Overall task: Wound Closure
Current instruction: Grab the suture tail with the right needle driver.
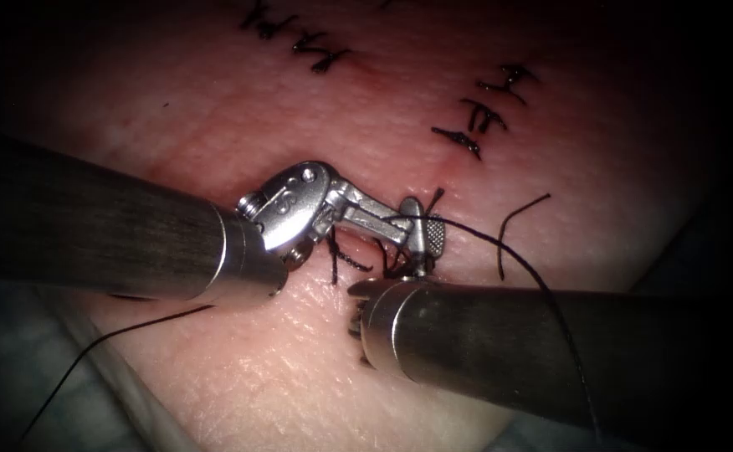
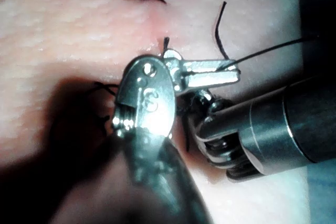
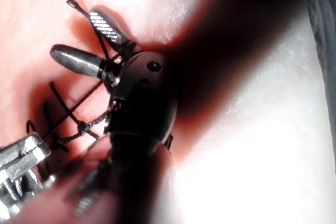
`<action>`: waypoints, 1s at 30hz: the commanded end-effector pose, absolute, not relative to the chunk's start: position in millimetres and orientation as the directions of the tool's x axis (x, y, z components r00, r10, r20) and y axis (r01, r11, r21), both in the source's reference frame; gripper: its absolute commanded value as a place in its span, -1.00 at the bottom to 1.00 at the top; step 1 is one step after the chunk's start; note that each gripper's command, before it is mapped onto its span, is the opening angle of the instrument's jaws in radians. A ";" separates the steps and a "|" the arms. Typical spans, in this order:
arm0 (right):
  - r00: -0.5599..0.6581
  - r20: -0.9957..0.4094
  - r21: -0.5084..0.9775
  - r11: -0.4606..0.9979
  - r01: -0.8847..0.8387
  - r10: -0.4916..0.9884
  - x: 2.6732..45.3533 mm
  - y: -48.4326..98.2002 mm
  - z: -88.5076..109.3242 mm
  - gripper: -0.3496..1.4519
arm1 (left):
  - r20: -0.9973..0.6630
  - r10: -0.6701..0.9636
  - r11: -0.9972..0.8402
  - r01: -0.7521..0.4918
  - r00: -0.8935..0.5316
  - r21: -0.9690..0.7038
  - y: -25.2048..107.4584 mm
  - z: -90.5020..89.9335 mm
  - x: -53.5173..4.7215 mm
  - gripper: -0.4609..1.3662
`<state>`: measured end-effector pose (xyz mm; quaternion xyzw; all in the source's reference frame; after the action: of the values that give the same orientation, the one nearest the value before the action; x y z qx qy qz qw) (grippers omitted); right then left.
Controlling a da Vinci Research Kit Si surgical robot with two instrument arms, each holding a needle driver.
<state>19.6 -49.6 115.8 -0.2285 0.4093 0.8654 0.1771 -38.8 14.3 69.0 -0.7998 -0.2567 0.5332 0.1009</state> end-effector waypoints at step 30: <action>-0.776 -0.451 0.582 -0.514 -0.630 0.441 19.5 -48.8 116.1 -1.00 | -0.800 0.521 -0.845 0.311 0.298 -0.435 14.4 68.6 -38.4 -0.88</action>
<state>19.6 -48.9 115.6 -0.1198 0.3889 0.8579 0.3138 -38.4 14.4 68.5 -0.7989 -0.2578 0.5336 0.1026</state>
